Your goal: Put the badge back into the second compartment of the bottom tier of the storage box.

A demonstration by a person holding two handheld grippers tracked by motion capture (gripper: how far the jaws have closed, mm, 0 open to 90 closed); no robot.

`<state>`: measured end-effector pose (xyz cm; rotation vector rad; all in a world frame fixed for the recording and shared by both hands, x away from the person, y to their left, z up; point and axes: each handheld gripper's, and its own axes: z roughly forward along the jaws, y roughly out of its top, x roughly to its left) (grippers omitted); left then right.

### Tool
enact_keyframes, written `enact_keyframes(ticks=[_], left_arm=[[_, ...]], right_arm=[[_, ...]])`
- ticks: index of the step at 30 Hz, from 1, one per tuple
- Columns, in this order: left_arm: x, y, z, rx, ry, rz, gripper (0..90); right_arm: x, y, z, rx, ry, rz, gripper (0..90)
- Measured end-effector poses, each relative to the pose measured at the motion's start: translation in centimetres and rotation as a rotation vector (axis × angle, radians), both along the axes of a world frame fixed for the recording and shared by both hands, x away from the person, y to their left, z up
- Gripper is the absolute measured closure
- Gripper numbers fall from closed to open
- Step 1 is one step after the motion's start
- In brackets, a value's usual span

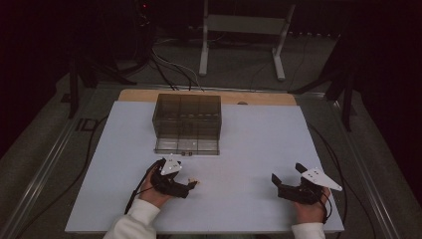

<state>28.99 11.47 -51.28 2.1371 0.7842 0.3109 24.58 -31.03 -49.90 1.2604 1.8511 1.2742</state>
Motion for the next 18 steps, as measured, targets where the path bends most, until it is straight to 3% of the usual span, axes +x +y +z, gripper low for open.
enact_keyframes(ticks=[5,9,17,18], left_arm=[[0.0,-0.2,-0.1,0.017,0.015,-0.023,15.9],[-0.2,-0.6,-0.3,0.061,0.017,-0.046,18.0],[-0.4,-1.0,-0.5,0.097,0.002,-0.053,25.2],[-0.5,-1.1,-0.5,0.108,-0.012,-0.046,29.7]], right_arm=[[0.0,0.0,0.0,0.001,-0.001,0.0,0.4],[0.0,0.0,0.0,0.002,-0.001,0.0,0.4],[0.0,0.0,0.0,0.002,-0.001,0.002,0.4],[0.0,0.0,0.0,0.001,-0.001,0.002,0.4]])
